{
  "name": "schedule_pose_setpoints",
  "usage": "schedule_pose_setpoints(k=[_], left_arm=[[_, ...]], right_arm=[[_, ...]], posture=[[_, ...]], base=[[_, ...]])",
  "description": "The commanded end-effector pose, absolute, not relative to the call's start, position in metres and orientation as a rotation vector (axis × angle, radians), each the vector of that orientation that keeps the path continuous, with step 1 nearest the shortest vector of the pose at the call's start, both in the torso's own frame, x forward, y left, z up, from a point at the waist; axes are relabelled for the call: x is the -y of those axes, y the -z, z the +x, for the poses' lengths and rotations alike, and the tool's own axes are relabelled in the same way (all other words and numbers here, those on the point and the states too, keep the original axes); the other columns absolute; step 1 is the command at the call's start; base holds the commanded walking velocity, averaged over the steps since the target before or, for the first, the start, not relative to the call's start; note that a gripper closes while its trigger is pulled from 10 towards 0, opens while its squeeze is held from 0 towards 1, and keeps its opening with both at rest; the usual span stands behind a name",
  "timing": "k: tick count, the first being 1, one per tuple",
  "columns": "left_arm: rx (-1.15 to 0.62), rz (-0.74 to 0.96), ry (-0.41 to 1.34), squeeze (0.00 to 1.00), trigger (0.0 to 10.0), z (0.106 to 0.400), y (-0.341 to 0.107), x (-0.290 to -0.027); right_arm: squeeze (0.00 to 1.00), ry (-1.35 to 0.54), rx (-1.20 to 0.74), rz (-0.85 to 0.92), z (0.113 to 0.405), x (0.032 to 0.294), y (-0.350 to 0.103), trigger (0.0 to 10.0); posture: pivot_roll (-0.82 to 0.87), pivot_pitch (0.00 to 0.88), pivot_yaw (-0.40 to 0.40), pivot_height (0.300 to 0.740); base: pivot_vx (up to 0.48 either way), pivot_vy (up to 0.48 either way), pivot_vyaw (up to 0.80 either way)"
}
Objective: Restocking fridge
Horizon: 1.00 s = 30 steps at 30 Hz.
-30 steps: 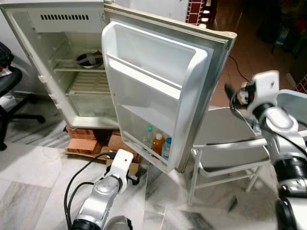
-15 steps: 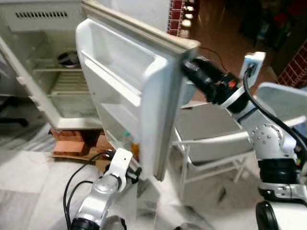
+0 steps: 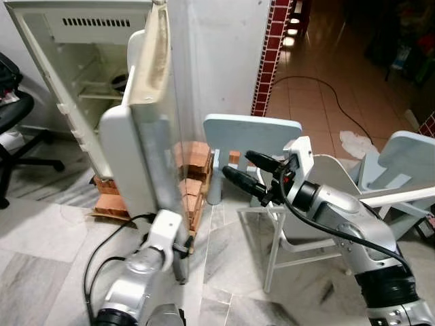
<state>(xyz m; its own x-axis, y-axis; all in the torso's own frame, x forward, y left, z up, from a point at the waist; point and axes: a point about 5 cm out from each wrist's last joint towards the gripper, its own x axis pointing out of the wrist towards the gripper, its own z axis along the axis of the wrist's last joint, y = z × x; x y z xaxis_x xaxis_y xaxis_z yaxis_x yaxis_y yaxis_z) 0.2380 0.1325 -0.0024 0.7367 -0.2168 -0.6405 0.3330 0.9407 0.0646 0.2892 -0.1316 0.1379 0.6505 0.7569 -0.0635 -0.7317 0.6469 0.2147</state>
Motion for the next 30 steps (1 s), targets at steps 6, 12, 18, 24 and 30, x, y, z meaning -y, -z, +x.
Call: schedule_pose_setpoints(k=[6, 12, 18, 24, 30], left_arm=[[-0.658, 0.108, 0.175, 0.00, 10.0, 0.240, -0.001, -0.139], [-0.571, 0.151, -0.157, 0.00, 10.0, 0.241, -0.014, -0.194], [-0.585, 0.152, -0.414, 0.00, 10.0, 0.222, -0.015, -0.261], [-0.560, 0.170, -0.465, 0.00, 10.0, 0.217, -0.018, -0.276], [-0.397, 0.170, -0.383, 0.00, 10.0, 0.245, -0.044, -0.255]], right_arm=[[0.00, -0.672, 0.015, 0.037, 0.309, 0.126, -0.154, 10.0], [0.00, -0.558, 0.124, -0.061, 0.318, 0.125, -0.165, 10.0], [0.00, -0.521, 0.157, -0.052, 0.321, 0.129, -0.167, 10.0], [0.00, -0.517, 0.259, -0.131, 0.328, 0.120, -0.176, 10.0], [0.00, -0.513, 0.526, -0.153, 0.327, 0.103, -0.219, 10.0]], posture=[[0.07, 0.000, -0.005, 0.740], [0.09, 0.000, -0.010, 0.740], [0.10, 0.000, -0.015, 0.740], [0.12, 0.000, -0.020, 0.740], [0.10, 0.000, 0.000, 0.740]], base=[[0.000, 0.000, 0.00], [0.000, 0.000, 0.00], [0.000, 0.000, 0.00], [0.000, 0.000, 0.00], [0.000, 0.000, 0.00]])
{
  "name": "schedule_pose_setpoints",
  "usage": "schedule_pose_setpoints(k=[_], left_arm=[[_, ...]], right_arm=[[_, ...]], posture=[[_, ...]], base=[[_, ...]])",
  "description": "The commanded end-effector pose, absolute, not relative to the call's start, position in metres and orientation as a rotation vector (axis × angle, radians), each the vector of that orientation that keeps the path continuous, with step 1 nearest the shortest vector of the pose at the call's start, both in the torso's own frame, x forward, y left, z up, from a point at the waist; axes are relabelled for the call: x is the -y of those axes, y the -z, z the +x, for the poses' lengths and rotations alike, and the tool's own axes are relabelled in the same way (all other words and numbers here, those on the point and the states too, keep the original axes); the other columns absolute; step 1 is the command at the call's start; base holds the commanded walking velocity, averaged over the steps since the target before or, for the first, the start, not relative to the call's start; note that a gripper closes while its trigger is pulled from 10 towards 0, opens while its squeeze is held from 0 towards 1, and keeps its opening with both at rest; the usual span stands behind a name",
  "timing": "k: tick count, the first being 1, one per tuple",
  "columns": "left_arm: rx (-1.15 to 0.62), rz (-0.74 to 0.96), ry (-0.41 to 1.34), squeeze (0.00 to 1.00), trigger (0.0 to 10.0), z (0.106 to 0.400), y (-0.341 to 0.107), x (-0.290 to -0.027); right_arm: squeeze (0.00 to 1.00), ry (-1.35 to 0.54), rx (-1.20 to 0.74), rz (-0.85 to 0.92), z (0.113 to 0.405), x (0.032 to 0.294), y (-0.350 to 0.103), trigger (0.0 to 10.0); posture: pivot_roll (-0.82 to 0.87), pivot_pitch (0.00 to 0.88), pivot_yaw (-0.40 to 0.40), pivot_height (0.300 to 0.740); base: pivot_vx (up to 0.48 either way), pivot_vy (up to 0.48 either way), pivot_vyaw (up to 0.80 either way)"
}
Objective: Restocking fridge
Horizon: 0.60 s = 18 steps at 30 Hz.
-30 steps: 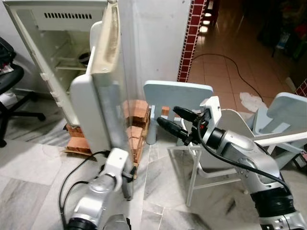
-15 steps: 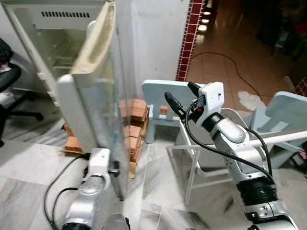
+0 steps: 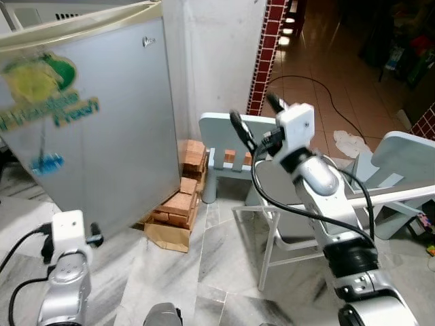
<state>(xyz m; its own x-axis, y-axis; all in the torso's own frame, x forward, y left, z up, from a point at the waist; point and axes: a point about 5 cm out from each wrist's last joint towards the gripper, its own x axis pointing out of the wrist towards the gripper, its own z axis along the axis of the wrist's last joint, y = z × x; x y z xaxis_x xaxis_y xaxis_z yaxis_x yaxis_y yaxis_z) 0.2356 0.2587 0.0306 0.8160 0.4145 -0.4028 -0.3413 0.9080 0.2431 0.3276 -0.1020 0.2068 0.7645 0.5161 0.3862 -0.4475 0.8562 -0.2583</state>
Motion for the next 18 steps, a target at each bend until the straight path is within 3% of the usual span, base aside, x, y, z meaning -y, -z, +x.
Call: schedule_pose_setpoints(k=[1, 9, 18], left_arm=[[-0.373, 0.178, -0.360, 0.00, 10.0, 0.250, -0.048, -0.251], [-0.327, 0.177, -0.300, 0.00, 10.0, 0.263, -0.059, -0.242], [-0.302, 0.177, -0.233, 0.00, 10.0, 0.267, -0.064, -0.227]], right_arm=[[0.00, -0.522, 0.582, -0.208, 0.325, 0.098, -0.227, 10.0], [0.00, -0.547, 0.674, -0.241, 0.320, 0.083, -0.236, 10.0], [0.00, -0.422, 0.503, -0.191, 0.328, 0.099, -0.205, 10.0]], posture=[[0.10, 0.000, 0.007, 0.740], [0.10, 0.000, 0.027, 0.740], [0.11, 0.000, 0.028, 0.740]], base=[[0.000, 0.000, 0.00], [0.000, 0.000, 0.00], [0.000, 0.000, 0.00]])
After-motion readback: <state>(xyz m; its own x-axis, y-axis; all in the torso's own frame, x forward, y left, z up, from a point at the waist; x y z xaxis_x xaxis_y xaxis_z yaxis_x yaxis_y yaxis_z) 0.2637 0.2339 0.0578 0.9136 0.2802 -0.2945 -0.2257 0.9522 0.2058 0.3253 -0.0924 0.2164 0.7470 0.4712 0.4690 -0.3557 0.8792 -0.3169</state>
